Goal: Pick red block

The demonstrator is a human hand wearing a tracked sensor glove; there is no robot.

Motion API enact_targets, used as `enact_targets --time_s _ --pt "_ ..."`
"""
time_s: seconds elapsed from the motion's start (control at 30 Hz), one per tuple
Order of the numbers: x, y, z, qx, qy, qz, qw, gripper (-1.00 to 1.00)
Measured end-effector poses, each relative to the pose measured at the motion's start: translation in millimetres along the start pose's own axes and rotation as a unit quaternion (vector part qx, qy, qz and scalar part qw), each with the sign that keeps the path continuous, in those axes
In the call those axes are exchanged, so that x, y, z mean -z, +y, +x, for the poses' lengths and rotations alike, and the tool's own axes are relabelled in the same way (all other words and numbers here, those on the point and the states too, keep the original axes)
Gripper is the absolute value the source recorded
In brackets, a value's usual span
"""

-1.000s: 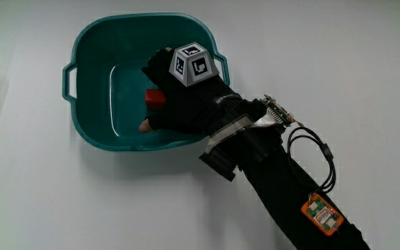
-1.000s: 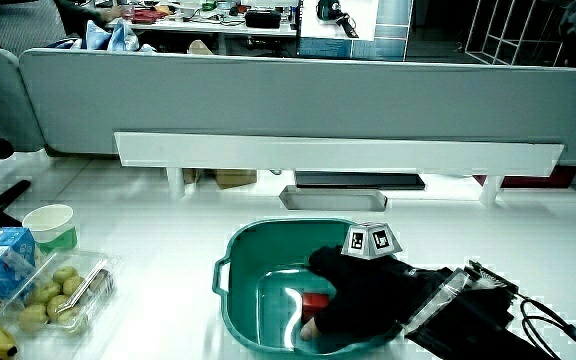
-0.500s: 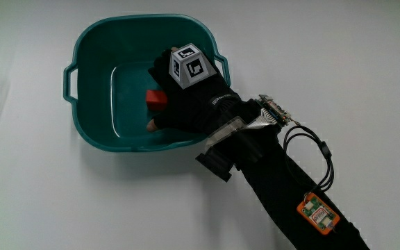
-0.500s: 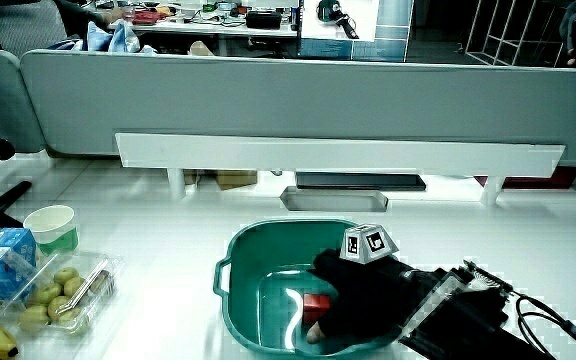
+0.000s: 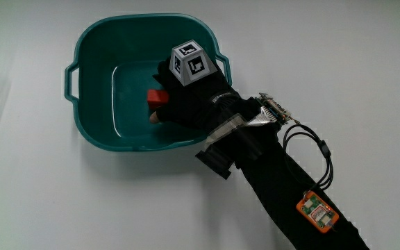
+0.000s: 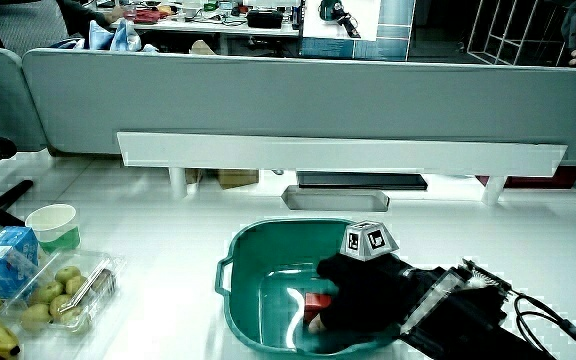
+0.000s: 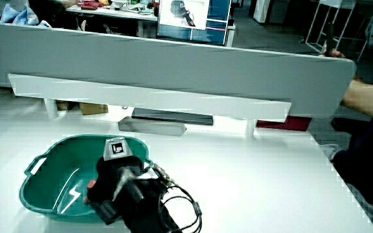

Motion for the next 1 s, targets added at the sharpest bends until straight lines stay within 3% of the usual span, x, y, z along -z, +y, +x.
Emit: enact_targets --time_s 0.33,0.87,1.0 --pt "-0.5 -0.1 0.0 -0.005 0.001 0.014 0.9999 0.58" --pt "1.7 4.9 -1.1 -0.006 -0.002 0.0 1.0 0.92" --pt "0.7 3.6 -2.4 -0.015 -0.007 0.011 0.9998 1.0"
